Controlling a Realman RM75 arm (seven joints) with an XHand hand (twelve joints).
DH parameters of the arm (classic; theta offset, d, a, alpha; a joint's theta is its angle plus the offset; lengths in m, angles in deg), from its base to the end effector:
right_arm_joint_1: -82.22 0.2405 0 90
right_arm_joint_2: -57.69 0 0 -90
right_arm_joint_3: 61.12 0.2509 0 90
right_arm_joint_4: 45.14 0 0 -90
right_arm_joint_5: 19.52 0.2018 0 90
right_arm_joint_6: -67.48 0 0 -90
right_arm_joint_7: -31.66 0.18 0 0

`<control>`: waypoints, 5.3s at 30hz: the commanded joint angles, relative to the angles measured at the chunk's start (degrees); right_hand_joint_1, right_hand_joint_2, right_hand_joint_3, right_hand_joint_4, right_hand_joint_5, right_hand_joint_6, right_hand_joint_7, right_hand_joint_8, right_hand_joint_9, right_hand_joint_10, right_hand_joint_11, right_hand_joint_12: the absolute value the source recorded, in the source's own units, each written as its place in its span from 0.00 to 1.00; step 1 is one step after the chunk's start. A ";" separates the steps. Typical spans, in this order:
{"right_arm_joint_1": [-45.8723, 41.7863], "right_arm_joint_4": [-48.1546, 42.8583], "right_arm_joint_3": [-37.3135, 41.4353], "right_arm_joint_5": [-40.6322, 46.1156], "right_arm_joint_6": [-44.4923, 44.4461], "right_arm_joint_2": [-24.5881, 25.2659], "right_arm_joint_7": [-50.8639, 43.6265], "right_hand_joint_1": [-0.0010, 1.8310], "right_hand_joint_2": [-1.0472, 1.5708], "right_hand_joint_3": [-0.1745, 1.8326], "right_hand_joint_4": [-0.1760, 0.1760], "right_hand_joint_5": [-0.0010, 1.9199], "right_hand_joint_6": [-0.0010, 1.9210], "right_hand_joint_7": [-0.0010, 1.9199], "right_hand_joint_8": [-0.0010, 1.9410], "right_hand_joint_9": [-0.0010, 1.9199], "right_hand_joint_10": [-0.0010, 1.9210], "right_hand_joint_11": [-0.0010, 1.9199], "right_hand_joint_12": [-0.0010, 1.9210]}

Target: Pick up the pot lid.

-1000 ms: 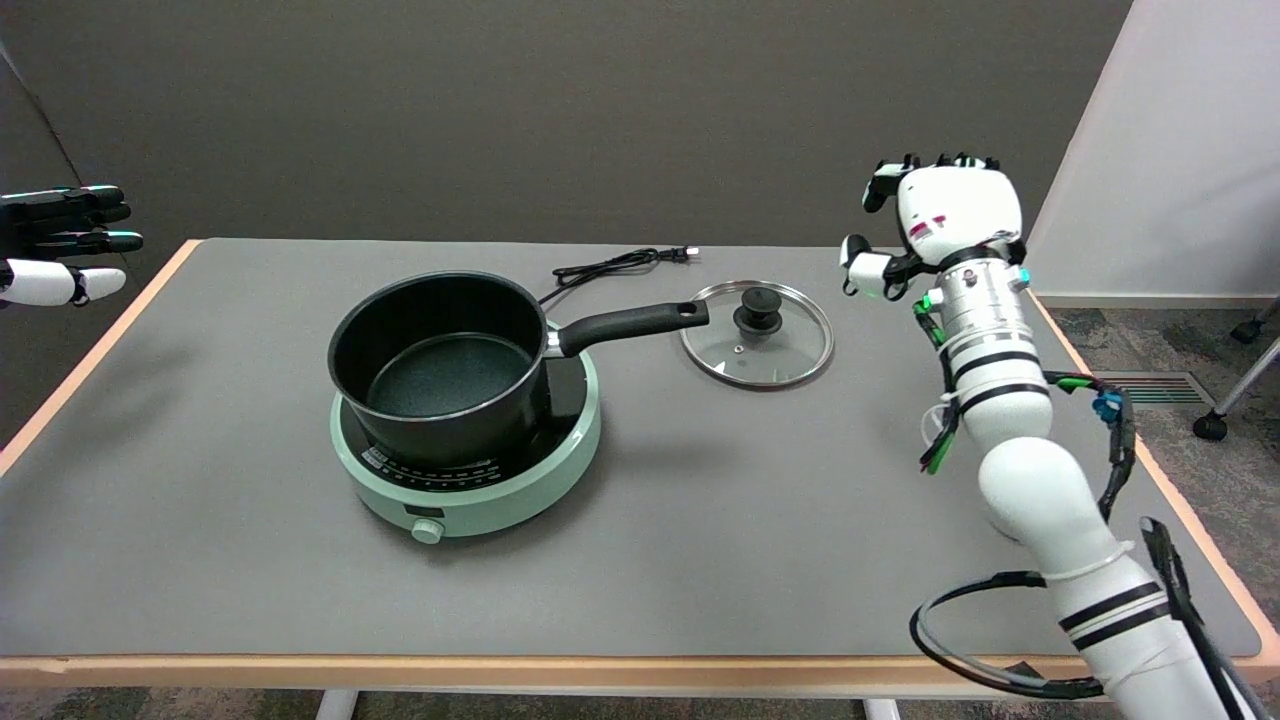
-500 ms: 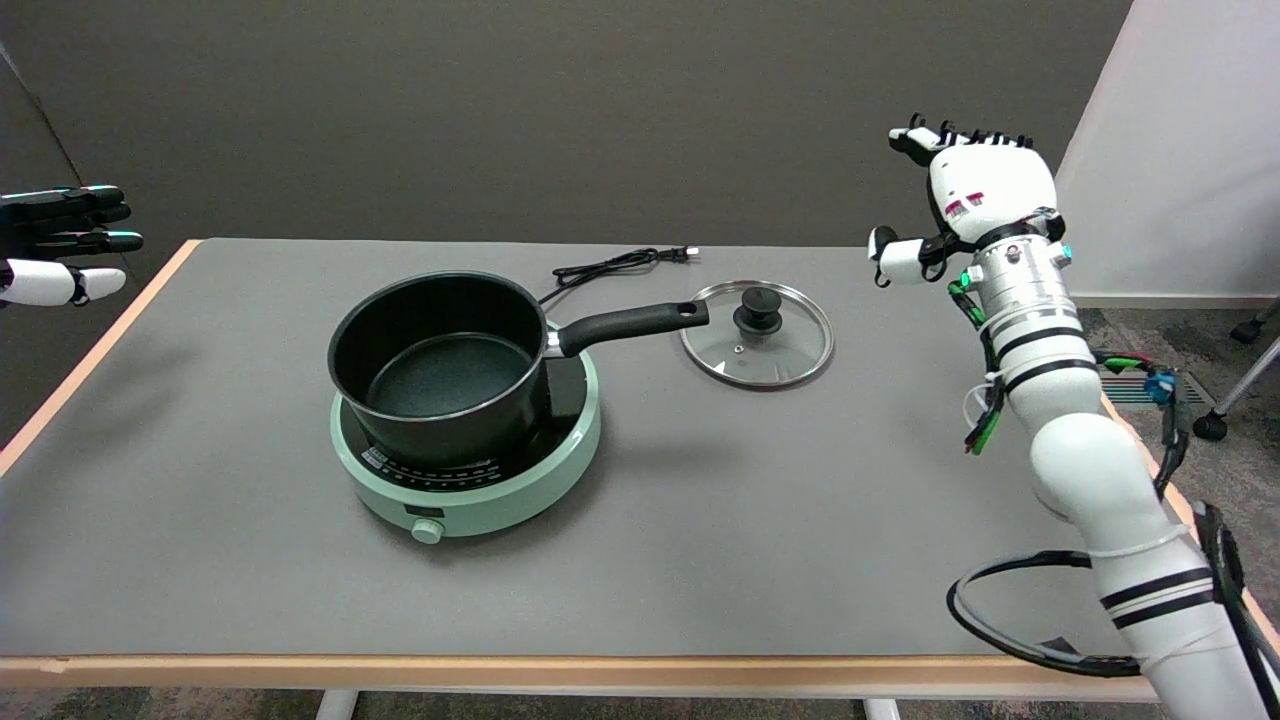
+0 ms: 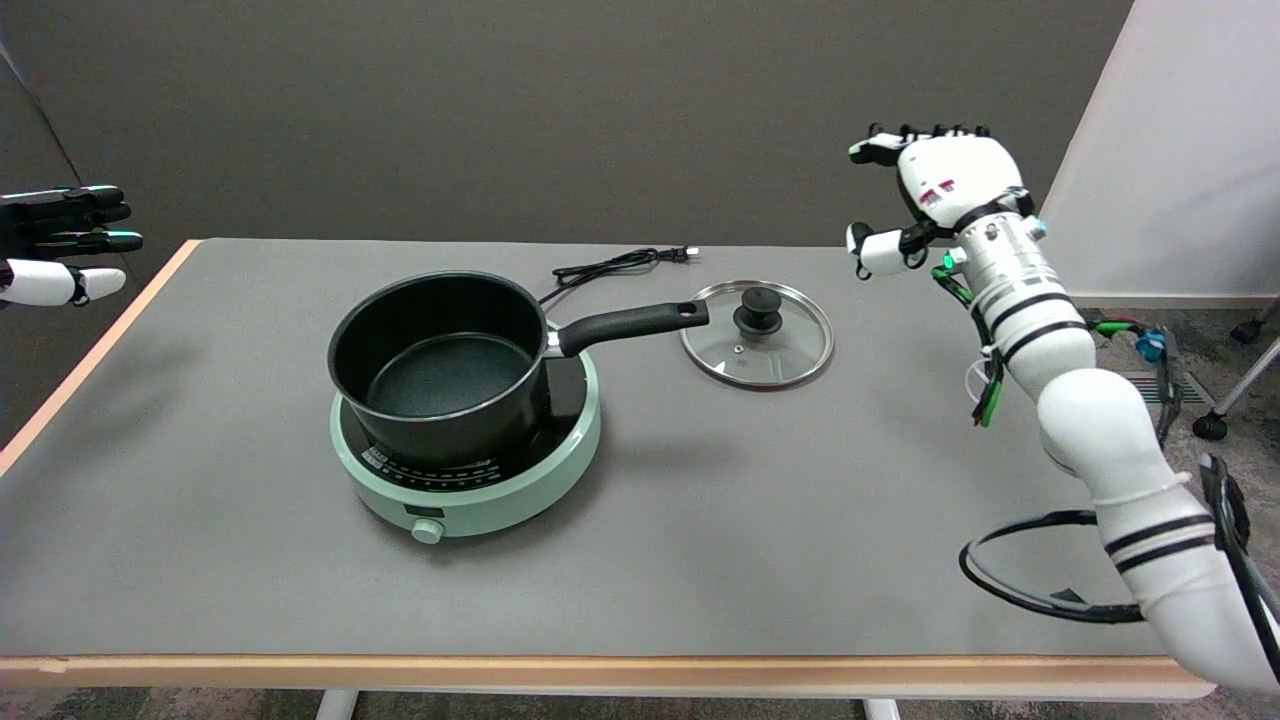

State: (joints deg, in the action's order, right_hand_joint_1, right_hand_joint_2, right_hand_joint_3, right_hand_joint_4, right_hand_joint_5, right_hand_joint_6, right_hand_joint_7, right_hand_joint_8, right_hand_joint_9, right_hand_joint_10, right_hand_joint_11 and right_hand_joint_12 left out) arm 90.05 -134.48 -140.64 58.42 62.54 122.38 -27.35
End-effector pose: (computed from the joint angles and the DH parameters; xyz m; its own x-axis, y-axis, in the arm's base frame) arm -0.1394 -0.3947 0.4244 0.9665 0.2253 -0.1232 0.0626 0.2587 0.9639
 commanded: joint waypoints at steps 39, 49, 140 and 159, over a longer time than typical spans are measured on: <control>17.30 24.75 -21.95 2.87 8.40 -0.90 5.29 0.38 0.60 0.54 0.85 0.20 0.09 0.28 0.10 0.32 0.18 0.26 0.57; 18.02 26.02 -21.39 2.87 8.40 -1.38 5.29 0.38 0.60 0.54 0.86 0.21 0.10 0.29 0.10 0.33 0.19 0.26 0.58; 24.01 39.69 -22.74 2.87 8.32 -0.34 5.29 0.45 0.64 0.53 1.00 0.35 0.23 0.42 0.15 0.40 0.29 0.29 0.61; 24.17 40.20 -22.96 2.87 7.92 -0.74 5.29 0.49 0.70 0.51 1.00 0.38 0.37 0.47 0.23 0.43 0.32 0.30 0.59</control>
State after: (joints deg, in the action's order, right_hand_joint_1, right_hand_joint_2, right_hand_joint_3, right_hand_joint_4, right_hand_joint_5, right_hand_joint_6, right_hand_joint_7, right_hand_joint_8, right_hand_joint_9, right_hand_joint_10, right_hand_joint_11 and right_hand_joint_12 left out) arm 114.12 -94.76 -163.45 61.38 70.67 121.87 -22.03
